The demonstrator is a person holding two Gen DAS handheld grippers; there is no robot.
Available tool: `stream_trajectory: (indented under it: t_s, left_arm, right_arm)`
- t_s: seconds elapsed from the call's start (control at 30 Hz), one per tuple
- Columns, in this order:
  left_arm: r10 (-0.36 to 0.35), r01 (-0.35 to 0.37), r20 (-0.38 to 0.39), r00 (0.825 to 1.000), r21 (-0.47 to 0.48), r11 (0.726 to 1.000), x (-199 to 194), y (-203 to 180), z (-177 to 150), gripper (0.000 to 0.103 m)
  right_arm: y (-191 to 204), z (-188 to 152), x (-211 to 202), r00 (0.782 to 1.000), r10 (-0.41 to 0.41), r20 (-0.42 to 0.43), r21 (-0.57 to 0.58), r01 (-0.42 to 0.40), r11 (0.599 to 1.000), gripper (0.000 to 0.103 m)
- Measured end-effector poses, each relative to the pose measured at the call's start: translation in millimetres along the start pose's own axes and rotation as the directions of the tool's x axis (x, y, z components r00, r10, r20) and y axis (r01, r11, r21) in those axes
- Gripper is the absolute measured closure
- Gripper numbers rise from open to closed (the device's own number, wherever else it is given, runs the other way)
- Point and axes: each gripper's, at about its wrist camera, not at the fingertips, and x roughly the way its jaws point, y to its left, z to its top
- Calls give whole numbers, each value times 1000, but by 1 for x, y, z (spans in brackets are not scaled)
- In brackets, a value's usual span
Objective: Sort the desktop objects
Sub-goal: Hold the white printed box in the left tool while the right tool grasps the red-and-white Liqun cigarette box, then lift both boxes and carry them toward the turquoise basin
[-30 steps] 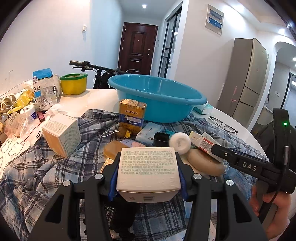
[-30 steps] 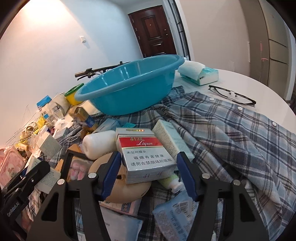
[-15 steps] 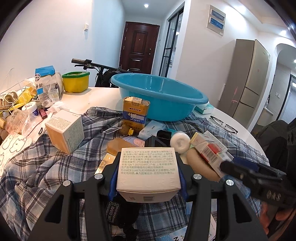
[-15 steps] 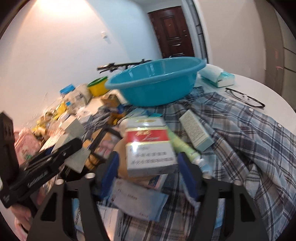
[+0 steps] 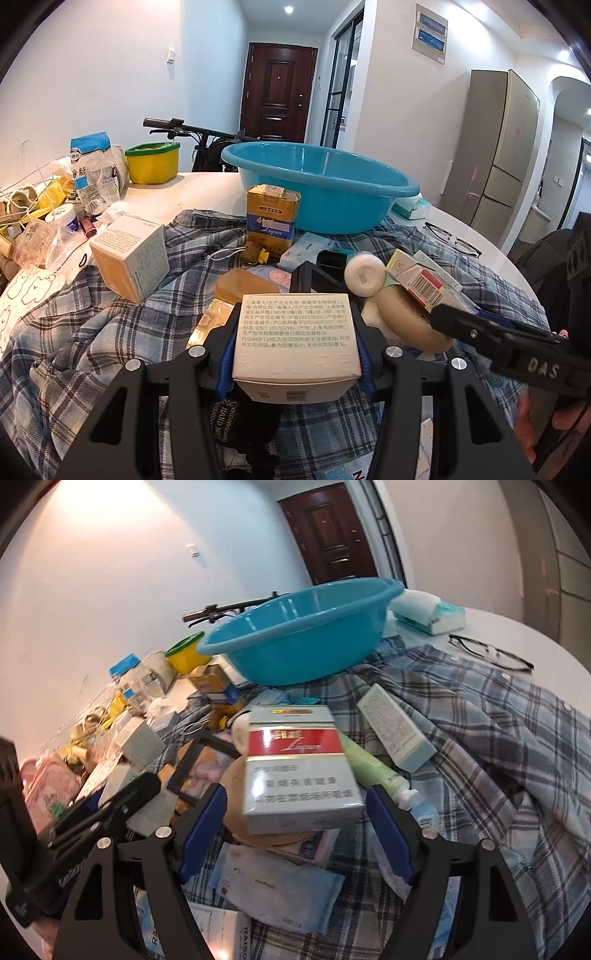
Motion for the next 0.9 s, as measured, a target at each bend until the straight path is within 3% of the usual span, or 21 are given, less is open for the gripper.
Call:
stream_trajectory:
  t_s: [0.13,0.23,0.3,0.4,0.7,0.9]
  left_arm:
    - [-2,2,-2,1000,4,1000,1,-1,-1,49]
    - [-3,3,-3,1000,2,1000,1,-2,-1,49]
    - [-2,2,-3,1000,4,1000,0,-2,-1,49]
    - [-1,1,0,1000,1,1000,0,-2,-1,49]
    - [3,-3,8,1000,0,1000,-4,0,0,49]
    - [-2,3,26,1000,-29,1000,-10,-1,12,49]
  right_arm:
    - [-8,1,3,997,81,-16,69,-80,994,26]
    - [-6,1,3,999,38,5,59,-38,998,27]
    - [-5,1,4,1000,24,10,41,-24,999,47]
    - [-7,1,4,998,52,19,55,-53,997,47]
    - [11,4,-16,993,-37,114,-41,42,998,47]
    - [24,3,-31,968,-151,198,-96,173,980,47]
